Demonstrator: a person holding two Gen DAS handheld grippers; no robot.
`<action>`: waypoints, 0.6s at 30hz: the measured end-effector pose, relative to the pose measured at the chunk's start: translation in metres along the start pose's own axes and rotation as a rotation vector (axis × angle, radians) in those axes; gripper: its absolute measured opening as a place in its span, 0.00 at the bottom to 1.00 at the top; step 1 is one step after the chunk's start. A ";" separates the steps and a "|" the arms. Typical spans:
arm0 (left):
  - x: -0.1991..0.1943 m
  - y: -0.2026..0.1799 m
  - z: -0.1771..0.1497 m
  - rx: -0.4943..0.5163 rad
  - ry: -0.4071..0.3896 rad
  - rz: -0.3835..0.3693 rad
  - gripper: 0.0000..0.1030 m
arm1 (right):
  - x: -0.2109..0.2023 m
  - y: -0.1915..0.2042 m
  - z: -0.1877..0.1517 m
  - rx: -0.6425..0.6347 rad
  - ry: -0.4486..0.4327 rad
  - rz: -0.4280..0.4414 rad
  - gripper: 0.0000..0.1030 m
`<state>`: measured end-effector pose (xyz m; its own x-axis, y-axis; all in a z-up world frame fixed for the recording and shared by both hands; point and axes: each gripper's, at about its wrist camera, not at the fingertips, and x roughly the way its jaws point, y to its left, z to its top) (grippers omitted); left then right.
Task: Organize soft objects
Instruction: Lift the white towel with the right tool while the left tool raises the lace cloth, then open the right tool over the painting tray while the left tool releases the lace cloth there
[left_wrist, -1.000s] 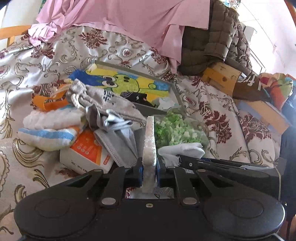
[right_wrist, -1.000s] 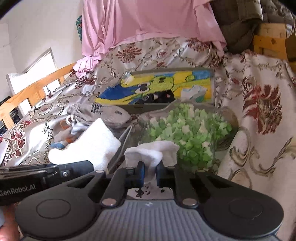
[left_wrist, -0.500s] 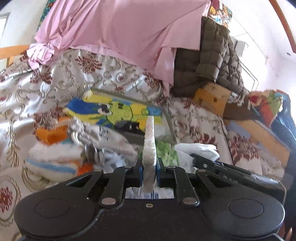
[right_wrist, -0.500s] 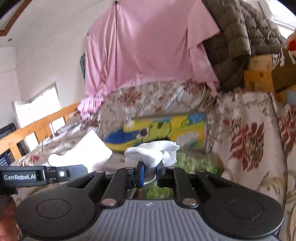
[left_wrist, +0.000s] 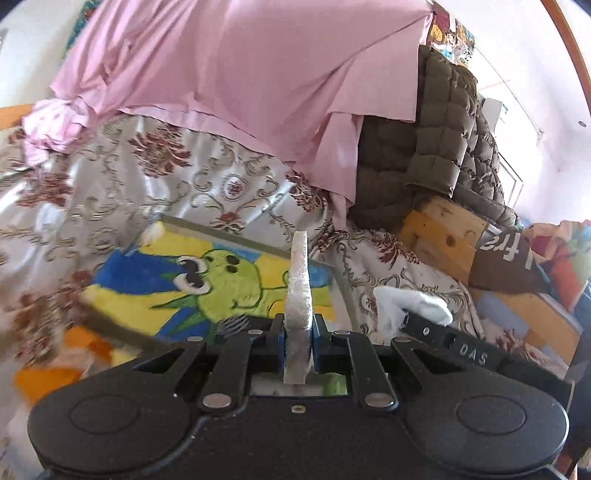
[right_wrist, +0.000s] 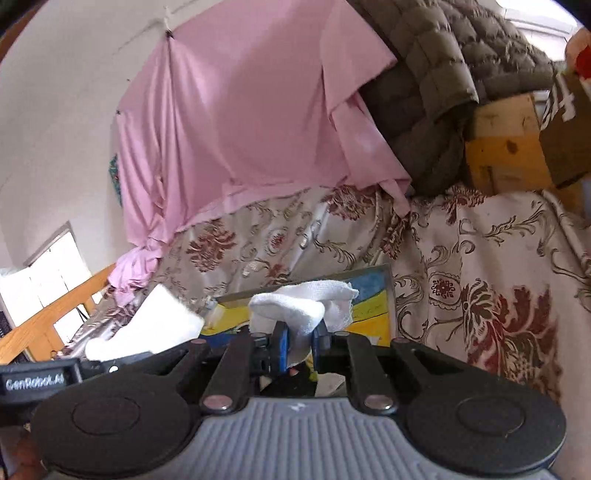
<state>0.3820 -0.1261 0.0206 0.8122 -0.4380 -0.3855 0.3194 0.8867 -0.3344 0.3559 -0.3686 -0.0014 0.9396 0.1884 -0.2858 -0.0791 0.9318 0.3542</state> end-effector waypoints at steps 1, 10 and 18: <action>0.014 0.002 0.005 0.000 0.010 -0.007 0.14 | 0.010 -0.003 0.002 0.006 0.003 -0.002 0.13; 0.107 0.024 0.026 -0.048 0.090 0.011 0.14 | 0.074 -0.017 -0.002 0.079 0.118 0.002 0.14; 0.142 0.035 0.021 -0.040 0.180 0.095 0.14 | 0.096 -0.019 -0.011 0.119 0.193 0.009 0.23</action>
<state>0.5186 -0.1544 -0.0282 0.7361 -0.3753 -0.5633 0.2231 0.9202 -0.3216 0.4437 -0.3648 -0.0449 0.8568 0.2631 -0.4435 -0.0364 0.8888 0.4569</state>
